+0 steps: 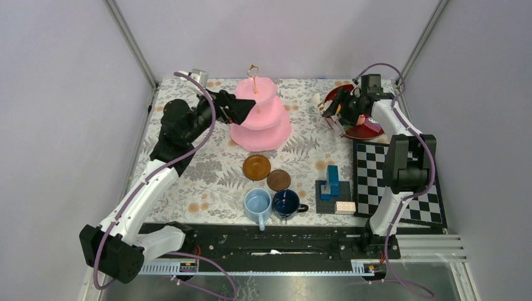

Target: Serve the afternoon tea

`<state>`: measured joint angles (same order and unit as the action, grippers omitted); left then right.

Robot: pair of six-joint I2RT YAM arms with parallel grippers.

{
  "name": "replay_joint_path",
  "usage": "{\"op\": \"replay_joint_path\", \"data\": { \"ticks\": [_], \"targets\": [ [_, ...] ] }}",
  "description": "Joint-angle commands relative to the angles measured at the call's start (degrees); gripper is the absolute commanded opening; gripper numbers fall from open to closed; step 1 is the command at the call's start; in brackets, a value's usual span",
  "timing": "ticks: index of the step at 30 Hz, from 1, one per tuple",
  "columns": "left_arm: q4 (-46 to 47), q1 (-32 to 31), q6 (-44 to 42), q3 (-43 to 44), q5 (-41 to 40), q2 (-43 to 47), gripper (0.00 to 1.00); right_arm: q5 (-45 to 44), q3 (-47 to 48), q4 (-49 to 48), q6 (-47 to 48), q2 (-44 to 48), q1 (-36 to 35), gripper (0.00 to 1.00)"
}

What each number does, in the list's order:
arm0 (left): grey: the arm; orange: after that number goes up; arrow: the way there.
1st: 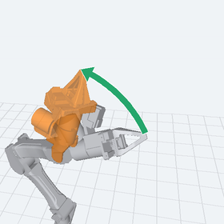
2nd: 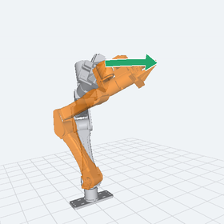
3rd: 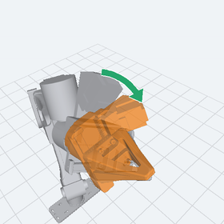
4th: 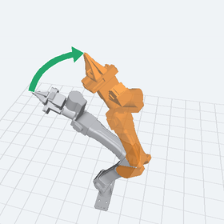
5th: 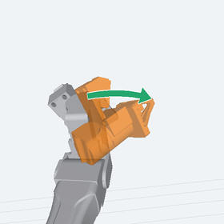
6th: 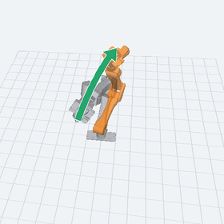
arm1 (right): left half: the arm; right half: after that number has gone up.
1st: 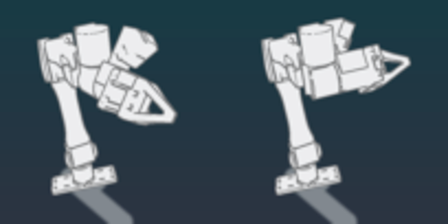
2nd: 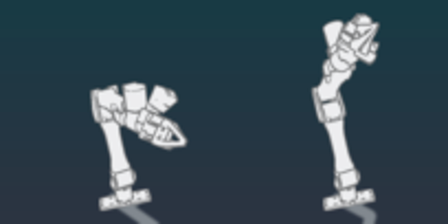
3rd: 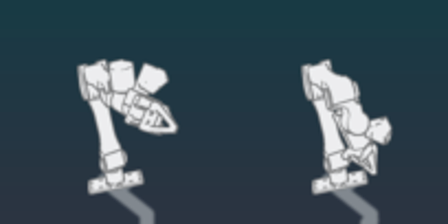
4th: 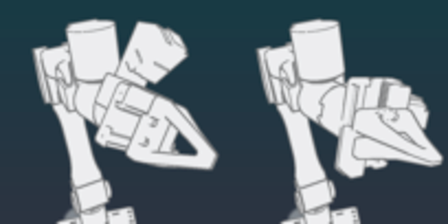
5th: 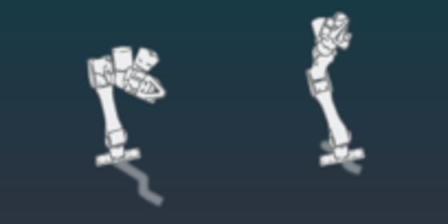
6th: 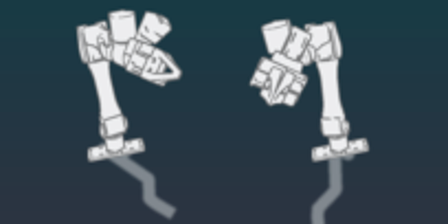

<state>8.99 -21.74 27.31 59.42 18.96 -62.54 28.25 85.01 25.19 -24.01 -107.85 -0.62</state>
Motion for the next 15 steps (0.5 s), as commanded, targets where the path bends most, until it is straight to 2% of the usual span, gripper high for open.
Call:
{"op": "replay_joint_path", "data": {
  "ticks": [1, 8, 12, 15],
  "targets": [
    [-1.9, -2.36, -4.26, 2.13, -4.12, -1.4, 0.99, -9.08, 7.2, 11.48, 4.85, 1.43, -0.09, 0.71],
    [-8.61, -9.88, -10.21, 5.63, -12.95, -2.56, 0.99, -23.05, 10.51, 21.42, 9.79, 4.07, -0.14, 0.71],
    [-12.62, -14.62, -12.82, 7.64, -21.03, -2.05, 0.99, -25.65, 10.73, 25.32, 11.76, 5.43, -0.16, 0.7],
    [-13.03, -18.23, -13.77, 7.71, -23.42, -1.31, 0.99, -29.1, 9.53, 26.7, 12.49, 6.9, -0.12, 0.7]
  ]
}}
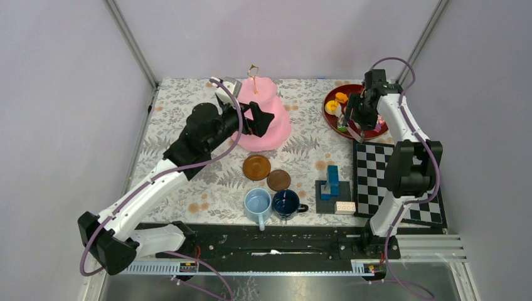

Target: Serve the afternoon tea

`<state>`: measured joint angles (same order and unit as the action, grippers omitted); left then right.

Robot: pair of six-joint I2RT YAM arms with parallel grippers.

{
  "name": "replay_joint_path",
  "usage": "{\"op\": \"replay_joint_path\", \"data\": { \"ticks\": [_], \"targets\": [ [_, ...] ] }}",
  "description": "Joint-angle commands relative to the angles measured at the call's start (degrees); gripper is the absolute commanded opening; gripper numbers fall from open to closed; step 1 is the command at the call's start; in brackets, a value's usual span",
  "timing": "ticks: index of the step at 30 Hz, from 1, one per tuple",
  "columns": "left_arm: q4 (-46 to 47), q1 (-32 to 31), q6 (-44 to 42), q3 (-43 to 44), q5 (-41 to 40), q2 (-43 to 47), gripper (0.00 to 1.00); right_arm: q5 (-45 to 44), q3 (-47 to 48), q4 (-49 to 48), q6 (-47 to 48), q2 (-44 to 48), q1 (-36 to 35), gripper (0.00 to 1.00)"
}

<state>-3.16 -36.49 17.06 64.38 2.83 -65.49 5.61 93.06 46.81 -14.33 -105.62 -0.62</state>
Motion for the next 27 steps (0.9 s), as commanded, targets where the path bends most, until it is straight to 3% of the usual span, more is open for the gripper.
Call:
{"op": "replay_joint_path", "data": {
  "ticks": [1, 27],
  "targets": [
    [-0.51, -4.43, -3.82, 2.52, -7.62, 1.8, 0.99, -7.38, 1.29, 5.39, 2.97, 5.05, -0.13, 0.7],
    [1.54, -6.4, -5.37, 0.62, -11.19, 2.52, 0.99, -2.71, 3.02, 6.02, 4.89, 0.58, -0.21, 0.7]
  ]
}}
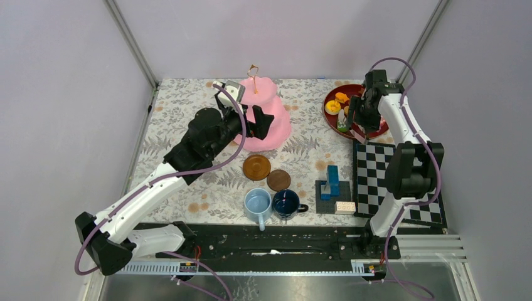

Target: Serve the afternoon tea

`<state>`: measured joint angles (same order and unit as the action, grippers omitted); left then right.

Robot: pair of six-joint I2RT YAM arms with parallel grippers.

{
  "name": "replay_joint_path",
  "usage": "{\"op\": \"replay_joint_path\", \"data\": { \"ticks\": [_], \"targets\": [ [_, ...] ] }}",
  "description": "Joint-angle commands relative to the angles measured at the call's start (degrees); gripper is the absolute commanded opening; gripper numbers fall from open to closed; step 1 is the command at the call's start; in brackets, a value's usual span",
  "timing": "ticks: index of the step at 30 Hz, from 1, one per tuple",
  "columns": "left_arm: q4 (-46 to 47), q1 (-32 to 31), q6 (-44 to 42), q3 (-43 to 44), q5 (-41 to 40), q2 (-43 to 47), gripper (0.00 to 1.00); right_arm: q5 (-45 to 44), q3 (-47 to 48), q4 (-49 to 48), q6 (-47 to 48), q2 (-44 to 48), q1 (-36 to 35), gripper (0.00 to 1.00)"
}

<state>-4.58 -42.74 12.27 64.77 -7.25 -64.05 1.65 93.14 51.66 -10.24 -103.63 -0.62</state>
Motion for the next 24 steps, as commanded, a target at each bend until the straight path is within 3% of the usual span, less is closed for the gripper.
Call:
{"op": "replay_joint_path", "data": {
  "ticks": [1, 24],
  "targets": [
    [2.93, -0.08, -0.58, 0.21, -1.06, 1.02, 0.99, 1.21, 3.11, 1.21, 0.71, -1.73, -0.17, 0.7],
    [3.3, -0.15, -0.58, -0.21, -1.0, 1.29, 0.99, -1.38, 3.93, 1.25, 0.72, -5.65, -1.61, 0.69]
  ]
}}
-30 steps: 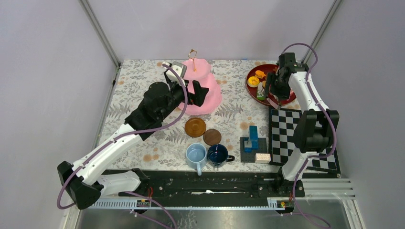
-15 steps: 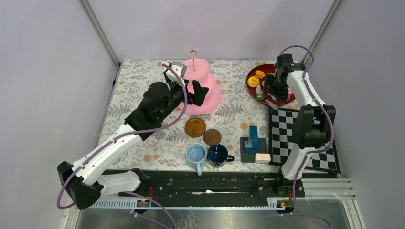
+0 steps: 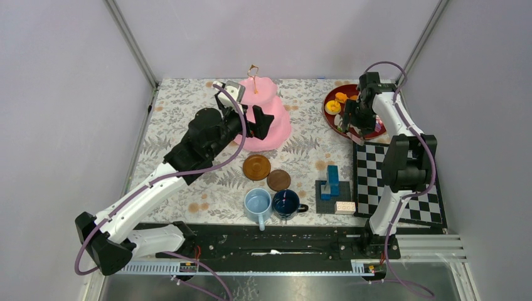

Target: Serve the afternoon tea

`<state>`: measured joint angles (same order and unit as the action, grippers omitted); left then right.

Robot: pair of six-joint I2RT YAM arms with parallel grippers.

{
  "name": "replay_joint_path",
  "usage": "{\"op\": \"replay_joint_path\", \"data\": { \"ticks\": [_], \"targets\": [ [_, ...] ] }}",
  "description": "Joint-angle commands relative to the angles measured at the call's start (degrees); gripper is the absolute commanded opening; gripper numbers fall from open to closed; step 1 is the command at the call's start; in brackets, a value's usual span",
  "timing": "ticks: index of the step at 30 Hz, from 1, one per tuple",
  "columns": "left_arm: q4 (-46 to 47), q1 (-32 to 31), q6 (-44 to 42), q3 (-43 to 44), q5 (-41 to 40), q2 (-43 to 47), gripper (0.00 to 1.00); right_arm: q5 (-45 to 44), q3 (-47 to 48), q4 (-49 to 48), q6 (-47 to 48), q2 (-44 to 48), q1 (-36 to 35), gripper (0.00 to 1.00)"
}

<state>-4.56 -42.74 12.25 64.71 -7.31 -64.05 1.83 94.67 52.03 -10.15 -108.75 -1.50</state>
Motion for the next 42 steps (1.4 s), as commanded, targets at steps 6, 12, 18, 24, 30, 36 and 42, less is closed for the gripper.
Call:
{"op": "replay_joint_path", "data": {
  "ticks": [6, 12, 18, 24, 30, 36, 42],
  "targets": [
    [3.32, -0.1, -0.5, -0.2, -0.77, 1.21, 0.99, -3.76, 2.05, 0.88, 0.66, -1.0, -0.88, 0.64],
    [3.41, -0.09, -0.39, -0.24, -0.54, 1.07, 0.99, -4.39, 1.45, 0.88, 0.66, -1.03, -1.13, 0.63],
    [3.5, -0.11, -0.3, -0.35, -0.26, 1.18, 0.99, -4.88, 0.85, 0.88, 0.7, -1.15, -1.4, 0.63],
    [3.66, -0.09, -0.3, -0.43, -0.23, 1.38, 0.99, -4.96, 1.21, 0.97, 0.66, -1.57, -1.8, 0.63],
    [3.6, -0.13, -0.3, -0.44, -0.16, 1.47, 0.99, -5.44, 1.14, 1.25, 0.79, -1.53, -2.02, 0.66],
    [3.7, -0.03, -0.21, -0.52, 0.02, 1.5, 0.99, -5.49, 1.13, 1.23, 0.81, -2.09, -2.11, 0.66],
    [3.77, -0.07, -0.12, -0.57, 0.19, 1.56, 0.99, -5.05, 0.95, 1.28, 0.83, -2.83, -2.28, 0.66]
  ]
}}
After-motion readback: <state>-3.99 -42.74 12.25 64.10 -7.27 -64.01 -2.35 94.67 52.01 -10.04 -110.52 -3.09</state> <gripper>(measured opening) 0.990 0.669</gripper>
